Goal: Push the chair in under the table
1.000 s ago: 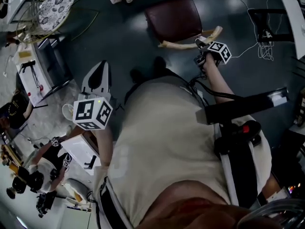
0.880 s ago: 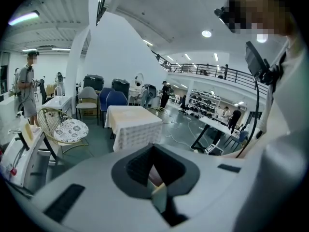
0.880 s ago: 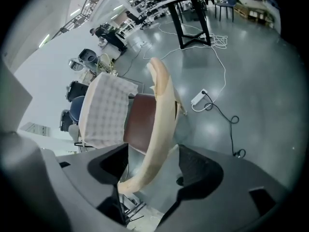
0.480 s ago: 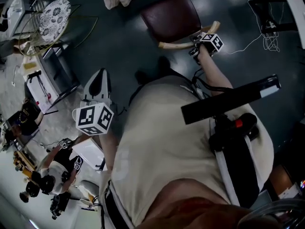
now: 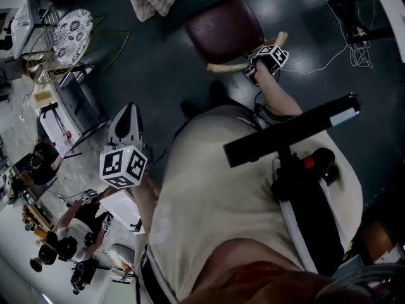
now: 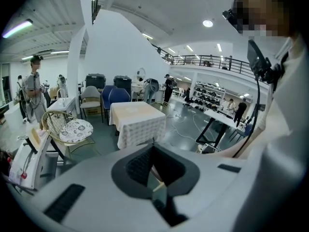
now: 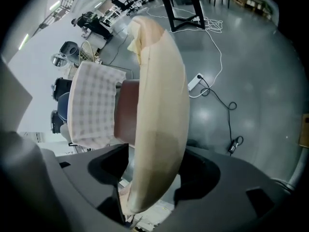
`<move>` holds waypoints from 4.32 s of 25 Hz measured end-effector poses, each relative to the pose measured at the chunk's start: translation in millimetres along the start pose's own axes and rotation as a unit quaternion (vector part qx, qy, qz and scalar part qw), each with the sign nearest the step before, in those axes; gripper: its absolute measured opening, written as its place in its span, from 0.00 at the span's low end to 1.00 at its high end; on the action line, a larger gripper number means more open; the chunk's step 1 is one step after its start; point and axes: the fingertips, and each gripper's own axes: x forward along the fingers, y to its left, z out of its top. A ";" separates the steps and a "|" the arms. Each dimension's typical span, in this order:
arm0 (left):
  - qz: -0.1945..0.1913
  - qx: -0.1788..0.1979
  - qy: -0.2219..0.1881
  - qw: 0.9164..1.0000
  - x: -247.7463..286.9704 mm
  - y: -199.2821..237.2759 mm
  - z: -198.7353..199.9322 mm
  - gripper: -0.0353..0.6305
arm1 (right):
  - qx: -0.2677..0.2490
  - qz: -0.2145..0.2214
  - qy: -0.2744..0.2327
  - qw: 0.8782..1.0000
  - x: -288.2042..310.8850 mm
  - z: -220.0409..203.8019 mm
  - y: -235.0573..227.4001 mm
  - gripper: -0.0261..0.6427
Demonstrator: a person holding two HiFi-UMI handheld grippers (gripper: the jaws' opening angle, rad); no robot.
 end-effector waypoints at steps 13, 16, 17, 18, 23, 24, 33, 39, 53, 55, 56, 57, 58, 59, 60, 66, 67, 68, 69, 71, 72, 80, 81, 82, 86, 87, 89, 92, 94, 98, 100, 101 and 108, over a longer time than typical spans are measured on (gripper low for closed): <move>0.025 0.001 0.013 1.000 -10.8 -3.8 -17.4 0.06 | 0.038 -0.006 -0.006 0.999 8.2 2.1 -6.0 0.33; 0.030 0.000 0.008 1.000 -12.2 -2.1 -15.0 0.06 | 0.043 -0.006 -0.008 0.999 9.9 5.4 -6.3 0.32; 0.032 0.001 0.007 0.999 -13.0 -1.2 -14.1 0.06 | 0.043 -0.007 -0.007 0.999 10.9 5.2 -5.4 0.31; 0.034 0.000 0.005 0.999 -13.6 -0.5 -13.4 0.06 | 0.044 -0.008 -0.005 0.999 11.3 4.9 -4.6 0.31; 0.035 -0.001 0.002 0.999 -14.3 -1.6 -14.1 0.06 | 0.051 -0.013 -0.008 0.999 9.4 8.2 -5.1 0.31; 0.038 -0.002 0.003 0.999 -14.5 -0.5 -14.9 0.06 | 0.053 -0.014 -0.010 0.998 9.9 8.5 -3.8 0.30; 0.043 -0.007 -0.010 0.999 -6.9 9.0 -4.5 0.06 | 0.076 -0.008 -0.034 0.997 12.1 12.6 5.0 0.31; 0.036 -0.033 -0.020 0.999 -3.2 10.3 -4.5 0.06 | 0.074 -0.002 -0.036 0.997 13.4 13.1 4.0 0.32; 0.051 -0.040 -0.016 0.998 3.2 16.6 -3.6 0.06 | 0.053 0.035 -0.031 0.998 30.0 14.9 53.6 0.35; 0.059 -0.044 -0.019 0.997 0.3 20.8 -4.4 0.06 | 0.060 0.035 -0.036 0.997 29.4 14.2 54.0 0.35; 0.062 -0.047 -0.021 0.997 -1.9 22.4 -5.4 0.06 | 0.061 0.035 -0.038 0.997 28.8 13.9 52.8 0.35; 0.065 -0.050 -0.022 0.996 -4.1 23.7 -6.4 0.06 | 0.061 0.034 -0.039 0.997 28.4 13.9 51.4 0.36; 0.067 -0.053 -0.023 0.996 -5.8 24.5 -7.1 0.06 | 0.061 0.033 -0.041 0.997 28.1 14.0 50.6 0.36; 0.070 -0.056 -0.024 0.996 -6.7 24.8 -7.4 0.06 | 0.062 0.032 -0.042 0.997 27.9 14.3 50.6 0.35; 0.072 -0.058 -0.024 0.995 -6.6 24.5 -7.2 0.06 | 0.062 0.031 -0.042 0.997 27.6 14.7 51.1 0.35; 0.074 -0.054 -0.028 0.995 1.5 18.5 1.5 0.06 | 0.061 0.038 -0.041 0.997 26.0 22.4 54.8 0.36; 0.077 -0.055 -0.029 0.995 1.8 18.2 3.7 0.06 | 0.061 0.039 -0.040 0.997 26.5 22.5 54.9 0.36; 0.079 -0.056 -0.030 0.995 2.5 17.2 6.4 0.06 | 0.060 0.038 -0.039 0.997 26.7 23.4 54.5 0.36; 0.079 -0.055 -0.032 0.995 3.8 15.4 9.5 0.06 | 0.059 0.036 -0.038 0.997 26.4 25.1 54.3 0.36; 0.080 -0.053 -0.036 0.995 7.0 11.4 14.0 0.06 | 0.058 0.036 -0.039 0.997 25.9 28.4 56.0 0.36; 0.082 -0.053 -0.036 0.995 8.0 9.7 14.8 0.06 | 0.058 0.037 -0.039 0.997 26.4 29.0 57.4 0.36; 0.101 -0.063 -0.037 0.992 7.6 3.8 15.1 0.06 | 0.062 0.039 -0.044 0.996 30.9 29.7 67.2 0.36; 0.104 -0.063 -0.037 0.992 5.8 3.7 14.9 0.06 | 0.060 0.041 -0.041 0.997 31.9 27.5 70.5 0.36; 0.106 -0.062 -0.036 0.992 4.1 3.8 14.4 0.06 | 0.058 0.044 -0.038 0.997 33.0 25.4 72.9 0.36; 0.107 -0.060 -0.031 0.992 1.3 5.5 13.1 0.06 | 0.058 0.046 -0.040 0.996 31.8 23.6 71.4 0.36; 0.107 -0.060 -0.031 0.992 0.7 7.0 13.5 0.06 | 0.060 0.046 -0.042 0.996 30.7 23.3 71.3 0.36; 0.107 -0.060 -0.032 0.992 -0.3 11.1 13.7 0.06 | 0.063 0.046 -0.043 0.996 29.8 21.6 71.7 0.36; 0.107 -0.066 -0.035 0.991 2.9 16.3 9.6 0.06 | 0.060 0.047 -0.042 0.996 30.9 21.3 71.4 0.36; 0.102 -0.070 -0.032 0.992 8.5 19.8 7.7 0.06 | 0.058 0.048 -0.041 0.996 32.1 20.4 73.2 0.37; 0.085 -0.065 -0.032 0.994 19.7 24.4 14.5 0.06 | 0.062 0.046 -0.044 0.996 30.7 20.5 72.1 0.37; 0.079 -0.062 -0.032 0.994 24.0 29.8 16.6 0.06 | 0.065 0.048 -0.048 0.996 30.0 22.3 71.0 0.37; 0.077 -0.061 -0.030 0.995 25.8 32.8 15.9 0.06 | 0.067 0.049 -0.051 0.995 29.9 23.1 69.9 0.37; 0.003 -0.086 -0.023 0.996 32.5 44.6 22.9 0.06 | 0.074 0.049 -0.056 0.994 33.3 16.3 73.9 0.37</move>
